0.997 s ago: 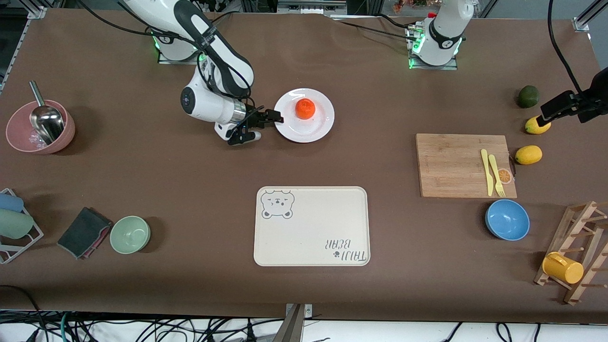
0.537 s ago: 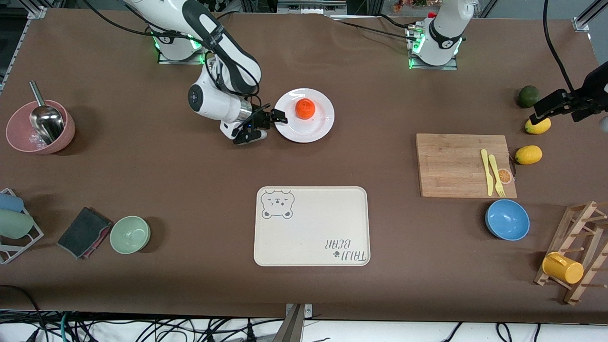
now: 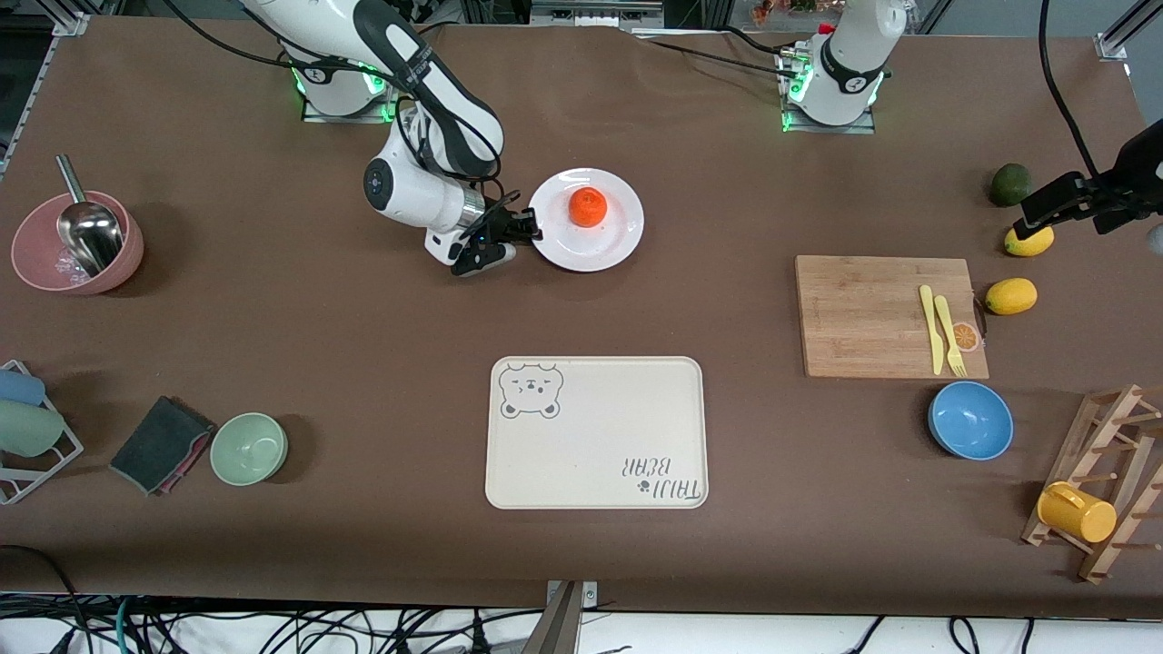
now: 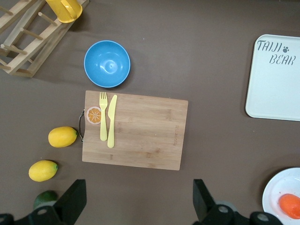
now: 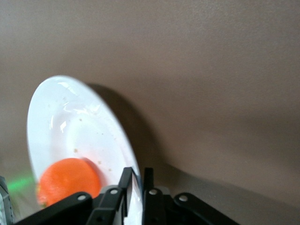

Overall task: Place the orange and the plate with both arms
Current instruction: 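Slide the plate with the right gripper onto the bear tray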

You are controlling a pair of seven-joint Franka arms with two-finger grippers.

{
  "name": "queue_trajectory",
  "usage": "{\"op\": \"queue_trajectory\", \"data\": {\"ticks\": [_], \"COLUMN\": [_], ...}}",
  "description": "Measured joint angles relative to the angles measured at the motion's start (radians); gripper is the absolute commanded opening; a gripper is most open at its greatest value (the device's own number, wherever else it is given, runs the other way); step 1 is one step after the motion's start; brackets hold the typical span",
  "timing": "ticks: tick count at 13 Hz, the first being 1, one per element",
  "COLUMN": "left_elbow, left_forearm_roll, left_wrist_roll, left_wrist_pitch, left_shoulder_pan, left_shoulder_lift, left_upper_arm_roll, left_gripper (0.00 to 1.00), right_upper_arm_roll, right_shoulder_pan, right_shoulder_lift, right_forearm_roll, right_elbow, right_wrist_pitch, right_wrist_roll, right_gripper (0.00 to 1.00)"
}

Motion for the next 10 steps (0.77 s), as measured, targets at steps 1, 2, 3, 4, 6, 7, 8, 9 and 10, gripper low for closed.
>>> {"op": "queue_trajectory", "data": {"ticks": [1, 2, 3, 4, 6, 7, 8, 9, 10], "left_elbow": [0.000, 0.000, 0.000, 0.000, 0.000, 0.000, 0.000, 0.000, 0.000], "left_forearm_roll": [0.000, 0.000, 0.000, 0.000, 0.000, 0.000, 0.000, 0.000, 0.000], "left_wrist_roll": [0.000, 0.000, 0.000, 0.000, 0.000, 0.000, 0.000, 0.000, 0.000], "left_wrist_pitch": [-0.006, -0.013, -0.016, -0.020, -0.034, -0.035, -0.037, -0.041, -0.043], "left_shoulder_pan": [0.000, 0.001, 0.001, 0.001, 0.001, 0.001, 0.001, 0.001, 0.001], "left_shoulder_lift": [0.001, 0.002, 0.003, 0.004, 0.004, 0.004, 0.005, 0.005, 0.005], "left_upper_arm_roll": [0.001, 0.001, 0.002, 0.002, 0.002, 0.002, 0.002, 0.002, 0.002], "left_gripper": [1.00, 1.00, 1.00, 1.00, 1.00, 1.00, 1.00, 1.00, 1.00], "right_upper_arm_roll": [0.001, 0.002, 0.002, 0.002, 0.002, 0.002, 0.002, 0.002, 0.002], "right_shoulder_pan": [0.000, 0.000, 0.000, 0.000, 0.000, 0.000, 0.000, 0.000, 0.000], "right_shoulder_lift": [-0.003, -0.004, -0.004, -0.004, -0.004, -0.004, -0.004, -0.004, -0.004], "right_forearm_roll": [0.003, 0.003, 0.004, 0.004, 0.004, 0.004, 0.004, 0.004, 0.004], "right_elbow": [0.002, 0.004, 0.005, 0.005, 0.005, 0.005, 0.006, 0.007, 0.008], "right_wrist_pitch": [-0.001, -0.001, -0.001, -0.001, -0.001, -0.001, 0.001, 0.003, 0.010], "right_wrist_roll": [-0.006, -0.008, -0.009, -0.010, -0.011, -0.012, -0.013, -0.013, -0.013], "right_gripper": [0.00, 0.00, 0.00, 0.00, 0.00, 0.00, 0.00, 0.00, 0.00]}}
